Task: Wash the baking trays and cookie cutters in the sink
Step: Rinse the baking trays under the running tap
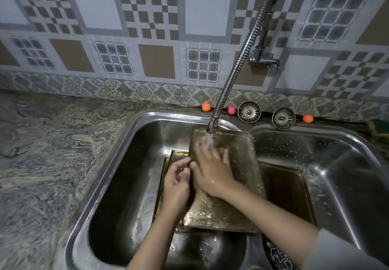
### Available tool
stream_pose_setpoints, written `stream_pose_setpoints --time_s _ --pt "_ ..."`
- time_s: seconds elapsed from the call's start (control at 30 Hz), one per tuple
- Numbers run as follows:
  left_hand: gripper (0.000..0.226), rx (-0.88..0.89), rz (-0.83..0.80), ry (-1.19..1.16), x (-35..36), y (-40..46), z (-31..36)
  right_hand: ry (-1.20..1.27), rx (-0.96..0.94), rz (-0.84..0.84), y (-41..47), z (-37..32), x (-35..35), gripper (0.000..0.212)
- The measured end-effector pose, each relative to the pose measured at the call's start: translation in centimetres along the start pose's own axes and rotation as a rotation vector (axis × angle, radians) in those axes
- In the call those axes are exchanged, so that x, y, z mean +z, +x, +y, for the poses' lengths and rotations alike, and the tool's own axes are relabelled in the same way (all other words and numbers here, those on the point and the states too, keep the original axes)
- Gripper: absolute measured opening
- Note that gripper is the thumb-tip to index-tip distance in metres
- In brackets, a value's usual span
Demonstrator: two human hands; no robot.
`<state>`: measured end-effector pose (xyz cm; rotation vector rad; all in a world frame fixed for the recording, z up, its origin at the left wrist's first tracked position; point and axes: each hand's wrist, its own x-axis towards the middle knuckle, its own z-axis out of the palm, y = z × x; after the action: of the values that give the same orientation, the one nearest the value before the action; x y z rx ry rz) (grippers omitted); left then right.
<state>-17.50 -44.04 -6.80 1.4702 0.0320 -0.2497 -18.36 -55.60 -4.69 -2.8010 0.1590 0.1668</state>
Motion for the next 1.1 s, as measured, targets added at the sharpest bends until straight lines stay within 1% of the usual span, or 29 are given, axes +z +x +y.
stream_pose_setpoints --time_s 0.07,0.1,0.13,0.17,0.2,0.27,0.3,0.33,0.4,0.43,0.47,0.5,0.57,0.63,0.67,0.73,0.8,0.87,0.9,0.97,1.03,1.1 --pt "0.028 -0.024 0.058 -0.054 -1.0 0.7 0.4 -0.008 -0.235 -0.106 -2.4 -0.3 0.2 0.059" --pt "0.027 -0.027 0.082 -0.044 -1.6 0.9 0.6 -0.003 -0.303 -0.175 -3.5 0.2 0.0 0.058" --pt "0.026 -0.017 0.106 -0.018 -2.3 1.1 0.8 -0.002 -0.321 -0.232 -4.4 1.1 -0.5 0.058" --pt "0.026 -0.004 0.13 0.014 -3.0 1.3 0.8 -0.026 -0.301 -0.255 -4.9 2.1 -1.2 0.058" --pt "0.026 0.001 0.156 0.035 -3.6 1.5 0.8 -0.077 -0.264 -0.236 -5.3 3.1 -1.8 0.056" --pt "0.027 -0.019 0.203 0.049 -4.5 2.0 0.4 -0.144 -0.157 -0.119 -5.4 4.9 -2.7 0.048" --pt "0.027 -0.037 0.22 0.038 -4.7 2.2 0.3 -0.11 -0.09 -0.046 -5.3 5.5 -2.9 0.044" --pt "0.028 -0.056 0.232 0.023 -4.8 2.3 0.1 -0.012 -0.017 0.014 -5.2 6.0 -2.7 0.042" --pt "0.028 -0.08 0.235 -0.005 -4.4 2.5 -0.1 0.376 0.105 0.066 -5.1 6.1 -2.4 0.035" --pt "0.027 -0.089 0.231 -0.02 -4.1 2.5 -0.2 0.587 0.123 0.077 -5.1 5.8 -2.1 0.031" --pt "0.026 -0.097 0.225 -0.028 -3.7 2.4 -0.2 0.74 0.126 0.119 -5.1 5.4 -1.9 0.032" --pt "0.025 -0.105 0.221 -0.026 -3.4 2.2 -0.1 0.843 0.146 0.18 -5.1 5.0 -1.7 0.036" --pt "0.025 -0.13 0.199 -0.006 -3.0 2.1 -0.4 1.039 0.244 0.296 -4.9 4.5 -1.9 0.04" --pt "0.026 -0.172 0.131 0.044 -2.5 1.9 -0.7 1.223 0.351 0.36 -4.7 4.1 -2.6 0.037" --pt "0.028 -0.191 0.085 0.084 -2.2 1.8 -0.7 1.271 0.379 0.381 -4.7 3.9 -2.8 0.035" --pt "0.029 -0.197 -0.004 0.153 -1.7 1.3 -0.4 1.247 0.376 0.413 -4.7 3.3 -3.1 0.031" --pt "0.026 -0.124 -0.106 0.145 -1.1 0.6 0.6 1.175 0.296 0.44 -5.0 2.5 -3.0 0.03" --pt "0.029 -0.041 -0.249 0.076 -0.5 0.2 1.6 1.063 0.18 0.474 -5.5 1.6 -2.6 0.031" --pt "0.033 -0.027 -0.325 0.012 -0.2 0.1 1.9 1.01 0.132 0.487 -5.6 1.1 -2.2 0.033" --pt "0.041 -0.053 -0.405 -0.102 0.3 -0.1 2.3 0.983 0.046 0.472 -5.8 0.1 -1.5 0.034" --pt "0.039 -0.031 -0.381 -0.108 0.3 -0.2 2.6 1.008 -0.034 0.41 -5.9 -0.8 -0.8 0.034" --pt "0.036 0.0 -0.286 -0.117 -0.1 -0.1 2.6 1.015 -0.062 0.305 -5.8 -1.1 -0.3 0.033"
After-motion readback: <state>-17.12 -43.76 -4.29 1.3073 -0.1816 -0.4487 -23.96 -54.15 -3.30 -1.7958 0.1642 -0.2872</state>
